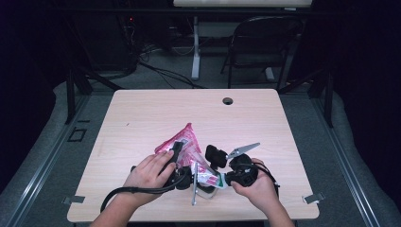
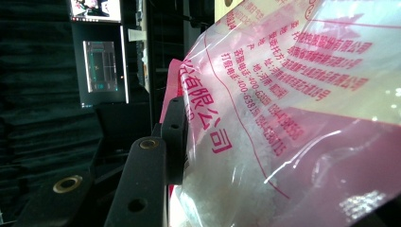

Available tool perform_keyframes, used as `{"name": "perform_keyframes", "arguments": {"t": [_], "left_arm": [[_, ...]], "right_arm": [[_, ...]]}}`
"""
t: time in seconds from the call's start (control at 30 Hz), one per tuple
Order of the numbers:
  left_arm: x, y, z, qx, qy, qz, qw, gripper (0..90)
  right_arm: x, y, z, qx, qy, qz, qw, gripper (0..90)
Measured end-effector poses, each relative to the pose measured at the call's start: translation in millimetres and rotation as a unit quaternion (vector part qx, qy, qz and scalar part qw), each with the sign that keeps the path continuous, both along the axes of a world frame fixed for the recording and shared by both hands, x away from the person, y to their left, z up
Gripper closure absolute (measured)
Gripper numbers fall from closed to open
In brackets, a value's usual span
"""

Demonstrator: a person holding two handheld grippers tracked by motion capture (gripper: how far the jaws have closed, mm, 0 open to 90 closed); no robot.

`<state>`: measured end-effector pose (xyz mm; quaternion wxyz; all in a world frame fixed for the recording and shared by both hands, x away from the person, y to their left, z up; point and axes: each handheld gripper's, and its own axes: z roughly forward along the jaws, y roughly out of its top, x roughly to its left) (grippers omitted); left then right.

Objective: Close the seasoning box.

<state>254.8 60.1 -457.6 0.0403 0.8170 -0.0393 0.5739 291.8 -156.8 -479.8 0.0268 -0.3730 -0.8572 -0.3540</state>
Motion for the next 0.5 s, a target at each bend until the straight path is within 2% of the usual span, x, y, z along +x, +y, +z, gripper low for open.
{"name": "perform_keyframes", "arguments": {"t": [0.5], "left_arm": [[-0.4, -0.6, -0.4, 0.001, 0.000, 0.001, 1.0000, 66.1]], "right_arm": [[0.4, -0.1, -0.7, -0.001, 0.002, 0.002, 1.0000, 90.0]]}}
